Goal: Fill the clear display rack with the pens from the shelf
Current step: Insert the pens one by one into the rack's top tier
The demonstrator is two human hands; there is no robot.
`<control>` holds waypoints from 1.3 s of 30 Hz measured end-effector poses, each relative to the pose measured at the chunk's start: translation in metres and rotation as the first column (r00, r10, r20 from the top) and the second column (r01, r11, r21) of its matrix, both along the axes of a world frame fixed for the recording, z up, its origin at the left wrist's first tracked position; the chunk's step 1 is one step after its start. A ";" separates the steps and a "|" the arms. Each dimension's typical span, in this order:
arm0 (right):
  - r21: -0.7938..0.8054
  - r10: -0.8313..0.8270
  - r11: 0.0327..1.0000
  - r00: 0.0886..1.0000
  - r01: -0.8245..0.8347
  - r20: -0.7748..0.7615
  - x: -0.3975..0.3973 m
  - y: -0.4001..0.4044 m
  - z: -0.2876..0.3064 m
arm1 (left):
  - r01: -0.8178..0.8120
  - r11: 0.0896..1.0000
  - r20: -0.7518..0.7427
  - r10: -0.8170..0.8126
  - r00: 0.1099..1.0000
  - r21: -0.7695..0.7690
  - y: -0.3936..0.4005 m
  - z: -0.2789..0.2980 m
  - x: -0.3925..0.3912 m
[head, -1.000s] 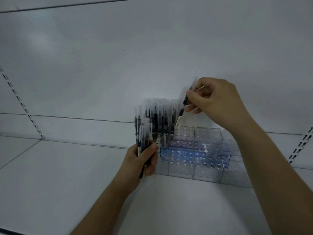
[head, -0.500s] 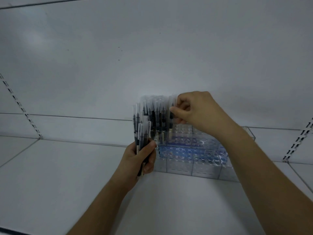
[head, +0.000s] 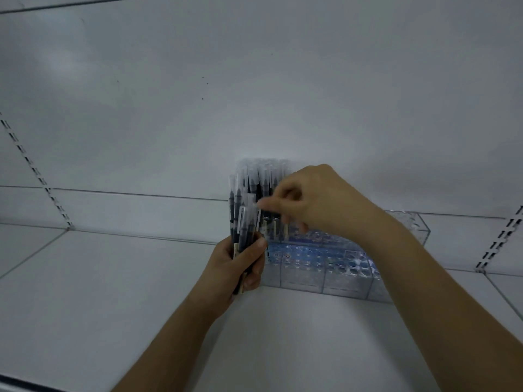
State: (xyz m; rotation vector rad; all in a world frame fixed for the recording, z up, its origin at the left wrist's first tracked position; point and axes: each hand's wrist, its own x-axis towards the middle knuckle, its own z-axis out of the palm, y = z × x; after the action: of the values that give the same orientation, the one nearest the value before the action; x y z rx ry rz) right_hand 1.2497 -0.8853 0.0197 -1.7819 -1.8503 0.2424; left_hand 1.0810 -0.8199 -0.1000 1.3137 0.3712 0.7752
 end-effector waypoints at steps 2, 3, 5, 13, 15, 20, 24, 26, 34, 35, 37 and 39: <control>-0.070 0.093 0.992 0.990 -0.101 -0.109 -0.009 0.002 -0.007 | -0.004 1.000 -0.005 0.004 1.000 0.011 0.000 -0.001 0.000; -0.072 0.111 0.990 0.983 -0.123 -0.145 -0.012 0.004 -0.010 | -0.008 1.000 -0.008 0.009 1.000 0.018 0.001 -0.002 0.000; -0.057 0.113 0.990 0.975 -0.126 -0.190 -0.013 0.008 -0.015 | -0.011 1.000 -0.015 0.012 1.000 0.026 0.001 -0.001 0.000; 0.188 0.009 0.978 0.878 0.093 -0.478 0.019 -0.012 0.021 | -0.011 0.999 -0.017 0.012 1.000 0.047 0.000 0.001 -0.001; 0.299 -0.021 0.935 0.872 0.190 -0.489 0.033 -0.018 0.028 | -0.035 0.999 -0.034 0.036 0.999 0.038 0.000 0.002 0.000; 0.393 -0.150 0.872 0.923 0.292 -0.354 0.052 -0.018 0.024 | -0.053 0.999 -0.059 0.054 0.997 0.010 -0.002 0.005 0.000; 0.391 -0.137 0.887 0.949 0.245 -0.282 0.052 -0.007 0.012 | -0.048 0.999 -0.068 0.049 0.997 0.009 -0.004 0.007 0.002; 0.387 -0.121 0.893 0.952 0.229 -0.282 0.051 -0.004 0.010 | -0.050 0.999 -0.072 0.050 0.996 0.013 -0.004 0.007 0.002; 0.253 -0.132 0.954 0.984 0.159 -0.118 0.049 0.002 0.005 | -0.067 0.998 -0.083 0.067 0.994 0.003 -0.003 0.003 0.001; 0.220 -0.143 0.963 0.986 0.159 -0.089 0.048 0.003 0.003 | -0.068 0.998 -0.087 0.068 0.994 0.006 -0.003 0.003 0.002; 0.199 -0.166 0.965 0.985 0.171 -0.044 0.045 0.007 -0.001 | -0.070 0.998 -0.092 0.070 0.993 0.008 -0.004 0.003 0.002; 0.216 -0.201 0.959 0.978 0.185 0.056 0.040 0.011 -0.003 | -0.067 0.998 -0.092 0.068 0.993 0.008 -0.004 0.003 0.002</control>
State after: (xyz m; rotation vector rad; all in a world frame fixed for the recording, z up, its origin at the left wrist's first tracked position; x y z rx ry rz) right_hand 1.2895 -0.8743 0.0166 -1.8285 -1.6686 -0.0944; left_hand 1.0828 -0.8242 -0.0967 1.3497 0.4896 0.7742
